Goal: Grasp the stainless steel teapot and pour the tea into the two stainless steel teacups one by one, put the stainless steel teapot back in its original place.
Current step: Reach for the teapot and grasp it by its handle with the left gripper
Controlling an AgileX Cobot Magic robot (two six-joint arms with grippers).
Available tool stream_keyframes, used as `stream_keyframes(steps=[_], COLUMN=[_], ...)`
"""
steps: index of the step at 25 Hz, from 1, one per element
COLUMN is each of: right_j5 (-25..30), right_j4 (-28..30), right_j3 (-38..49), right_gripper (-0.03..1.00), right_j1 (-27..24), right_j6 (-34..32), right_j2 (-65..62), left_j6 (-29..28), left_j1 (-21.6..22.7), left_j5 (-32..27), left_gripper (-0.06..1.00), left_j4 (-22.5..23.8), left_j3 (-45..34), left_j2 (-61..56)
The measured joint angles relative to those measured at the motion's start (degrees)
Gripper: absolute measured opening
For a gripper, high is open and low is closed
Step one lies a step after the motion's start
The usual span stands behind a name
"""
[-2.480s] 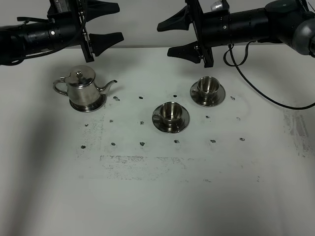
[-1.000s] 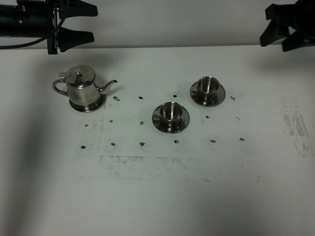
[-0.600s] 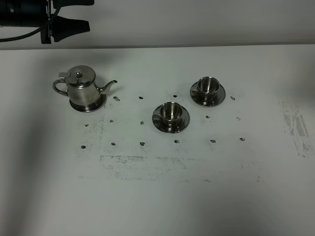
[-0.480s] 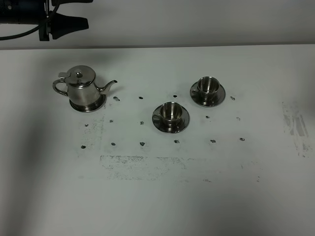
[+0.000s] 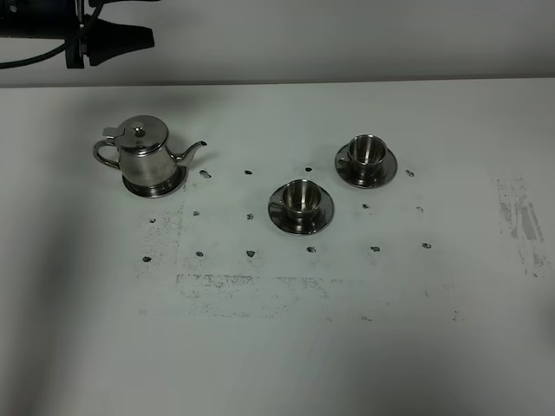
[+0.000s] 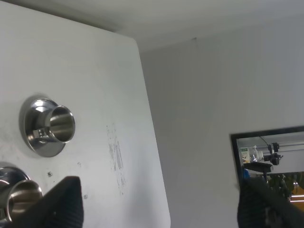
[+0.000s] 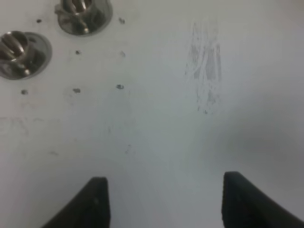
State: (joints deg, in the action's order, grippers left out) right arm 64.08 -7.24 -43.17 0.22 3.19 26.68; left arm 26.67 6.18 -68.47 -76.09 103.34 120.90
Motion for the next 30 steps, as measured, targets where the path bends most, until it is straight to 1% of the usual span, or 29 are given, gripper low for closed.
stream_keyframes(steps=[7, 9, 13, 16, 20, 30], right_j5=[0.3, 0.6, 1.4, 1.7, 1.8, 1.3], right_j4=[0.0, -0.2, -3.0, -3.8, -2.4, -2.0], right_j3=[5.1, 7.5, 11.2, 11.6, 12.1, 12.7], right_gripper=[0.50, 0.50, 0.50, 0.49, 0.48, 0.46], right_j1=[0.0, 0.0, 0.0, 0.0, 0.0, 0.0], right_j6=[0.1, 1.1, 4.1, 5.8, 6.0, 6.5], right_j2=[-13.7, -16.0, -19.1, -21.0, -23.4, -26.9], left_j6=[0.0, 0.0, 0.0, 0.0, 0.0, -0.1], left_j1=[0.0, 0.0, 0.0, 0.0, 0.0, 0.1], left_j5=[0.0, 0.0, 0.0, 0.0, 0.0, 0.0], left_gripper=[0.66, 0.66, 0.66, 0.66, 0.66, 0.66], left_j4=[0.0, 0.0, 0.0, 0.0, 0.0, -0.1], left_j3=[0.0, 0.0, 0.0, 0.0, 0.0, 0.0], left_j2=[0.0, 0.0, 0.0, 0.0, 0.0, 0.0])
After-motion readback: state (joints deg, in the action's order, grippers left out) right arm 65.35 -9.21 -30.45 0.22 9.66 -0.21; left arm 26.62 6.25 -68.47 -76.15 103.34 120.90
